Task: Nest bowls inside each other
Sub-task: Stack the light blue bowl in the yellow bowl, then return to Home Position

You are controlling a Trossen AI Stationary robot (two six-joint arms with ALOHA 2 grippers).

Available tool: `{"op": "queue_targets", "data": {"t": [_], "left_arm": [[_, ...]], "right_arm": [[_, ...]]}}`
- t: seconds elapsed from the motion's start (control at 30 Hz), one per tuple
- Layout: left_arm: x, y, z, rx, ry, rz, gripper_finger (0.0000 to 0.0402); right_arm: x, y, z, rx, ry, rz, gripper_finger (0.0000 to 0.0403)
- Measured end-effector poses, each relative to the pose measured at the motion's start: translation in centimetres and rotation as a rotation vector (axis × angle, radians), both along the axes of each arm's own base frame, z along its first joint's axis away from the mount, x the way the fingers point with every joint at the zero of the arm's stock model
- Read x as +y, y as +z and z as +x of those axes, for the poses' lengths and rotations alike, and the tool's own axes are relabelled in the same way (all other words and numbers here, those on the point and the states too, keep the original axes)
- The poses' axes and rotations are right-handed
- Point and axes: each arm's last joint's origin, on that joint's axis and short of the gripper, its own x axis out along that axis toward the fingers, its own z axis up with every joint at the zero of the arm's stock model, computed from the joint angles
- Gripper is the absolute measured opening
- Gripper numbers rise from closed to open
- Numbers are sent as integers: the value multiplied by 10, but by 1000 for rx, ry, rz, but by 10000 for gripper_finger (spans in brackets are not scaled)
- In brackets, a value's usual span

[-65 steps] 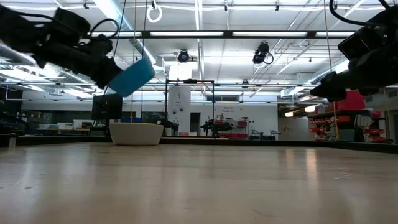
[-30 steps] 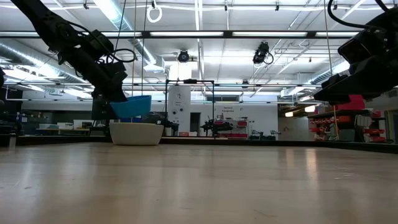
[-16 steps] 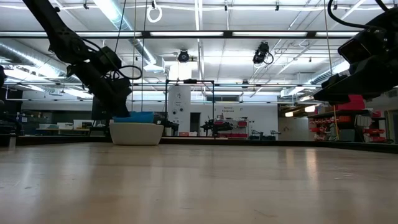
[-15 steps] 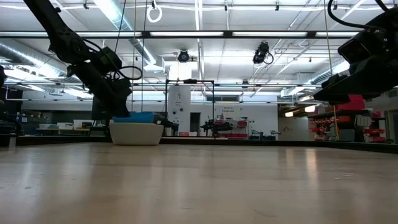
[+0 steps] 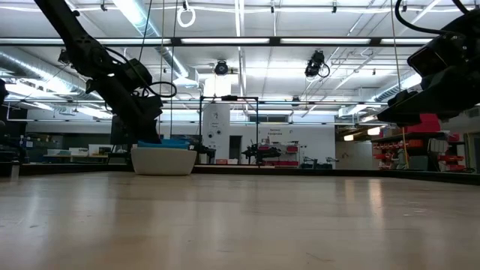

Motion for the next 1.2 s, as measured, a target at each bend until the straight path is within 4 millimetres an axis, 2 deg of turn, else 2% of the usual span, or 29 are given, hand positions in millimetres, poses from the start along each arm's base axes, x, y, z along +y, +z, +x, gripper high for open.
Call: {"op": "queue_targets", "data": {"t": [0.37, 0.57, 0.83, 1.2], "left_arm": [[0, 0, 0, 9, 22, 4, 204], [1, 1, 0, 1, 27, 17, 263], [0, 6, 3, -90, -43, -1, 296], [-1, 23, 0, -108, 14, 90, 300]], "right_arm": [[0, 0, 0, 0, 0, 0, 245], [0, 0, 0, 0, 0, 0, 256], [0, 0, 0, 0, 0, 0, 267], [0, 0, 0, 3, -3, 10, 274]]}}
